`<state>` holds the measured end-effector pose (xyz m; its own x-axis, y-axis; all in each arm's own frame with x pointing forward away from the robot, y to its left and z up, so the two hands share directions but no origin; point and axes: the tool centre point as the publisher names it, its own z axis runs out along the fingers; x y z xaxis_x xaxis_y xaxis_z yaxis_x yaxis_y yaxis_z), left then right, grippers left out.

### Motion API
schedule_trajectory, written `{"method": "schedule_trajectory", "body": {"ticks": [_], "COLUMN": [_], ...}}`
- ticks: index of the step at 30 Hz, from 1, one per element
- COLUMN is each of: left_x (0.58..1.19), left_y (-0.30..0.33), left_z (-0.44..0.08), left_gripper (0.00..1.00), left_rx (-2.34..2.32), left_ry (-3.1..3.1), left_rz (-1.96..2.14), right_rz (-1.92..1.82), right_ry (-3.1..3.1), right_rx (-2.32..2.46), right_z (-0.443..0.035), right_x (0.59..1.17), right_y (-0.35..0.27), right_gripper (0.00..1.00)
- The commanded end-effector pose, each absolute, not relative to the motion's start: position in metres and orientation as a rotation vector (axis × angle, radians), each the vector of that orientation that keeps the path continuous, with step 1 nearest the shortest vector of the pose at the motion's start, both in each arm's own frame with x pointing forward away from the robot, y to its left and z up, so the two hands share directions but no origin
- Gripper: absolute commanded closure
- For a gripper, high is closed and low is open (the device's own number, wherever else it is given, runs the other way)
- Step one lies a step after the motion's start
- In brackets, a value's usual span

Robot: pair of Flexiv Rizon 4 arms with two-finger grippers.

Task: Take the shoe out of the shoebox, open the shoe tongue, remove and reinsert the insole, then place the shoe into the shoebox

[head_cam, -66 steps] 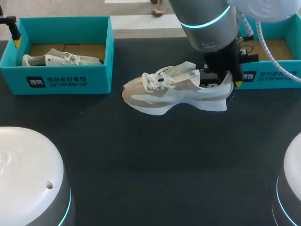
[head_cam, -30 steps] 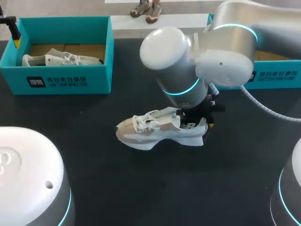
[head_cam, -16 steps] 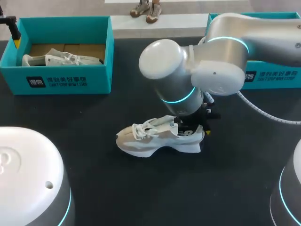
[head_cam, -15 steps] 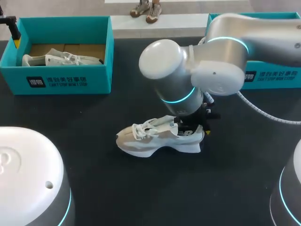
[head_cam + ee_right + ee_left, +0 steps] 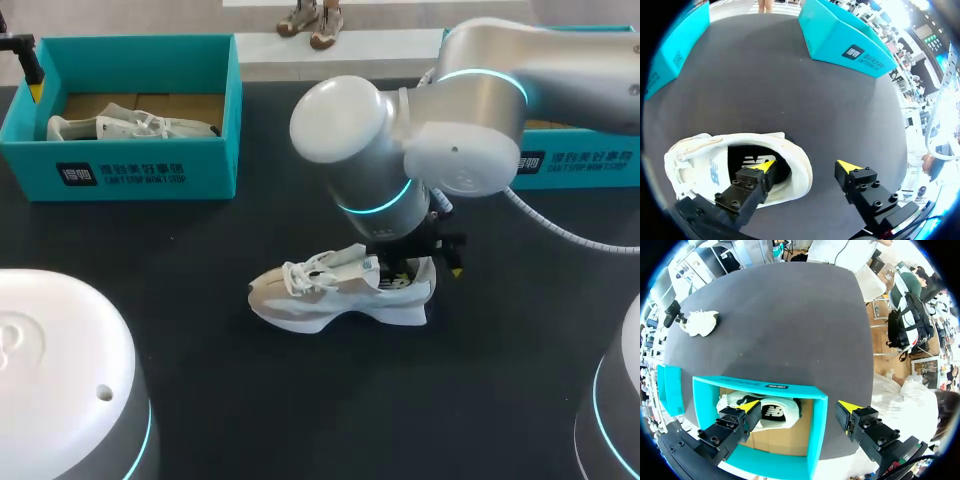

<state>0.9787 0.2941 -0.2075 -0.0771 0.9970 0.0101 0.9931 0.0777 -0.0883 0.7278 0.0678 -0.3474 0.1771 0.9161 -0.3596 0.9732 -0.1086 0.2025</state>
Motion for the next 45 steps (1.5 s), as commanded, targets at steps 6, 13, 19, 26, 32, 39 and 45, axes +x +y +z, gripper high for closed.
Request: {"method": "schedule_trajectory", "body": {"ticks": [6, 13, 19, 26, 32, 39, 45], "left_x": [0.978, 0.978, 0.978, 0.978, 0.978, 0.978, 0.978], "left_y": [0.294, 0.294, 0.294, 0.294, 0.294, 0.294, 0.294], "left_z": [-0.207, -0.207, -0.207, -0.207, -0.207, -0.207, -0.207], "left_gripper": [0.0, 0.0, 0.0, 0.0, 0.0, 0.0, 0.0], "left_rx": [-2.087, -2.087, -2.087, -2.087, -2.087, -2.087, -2.087], "left_ry": [-2.255, -2.255, -2.255, -2.255, -2.255, -2.255, -2.255], "left_rz": [0.084, 0.084, 0.084, 0.084, 0.084, 0.084, 0.084], "right_rz": [-0.044, 0.074, 0.198, 0.311, 0.311, 0.311, 0.497], "right_ry": [1.786, 1.995, 2.409, 2.585, 2.585, 2.585, 2.778], "right_rx": [2.062, 2.001, 1.558, 1.377, 1.377, 1.377, 0.574], "right_z": [-0.293, -0.244, -0.209, -0.2, -0.2, -0.2, -0.209], "right_x": [0.715, 0.717, 0.716, 0.71, 0.71, 0.71, 0.704], "right_y": [0.072, 0.066, 0.068, 0.072, 0.072, 0.072, 0.067], "right_gripper": [0.0, 0.0, 0.0, 0.0, 0.0, 0.0, 0.0]}}
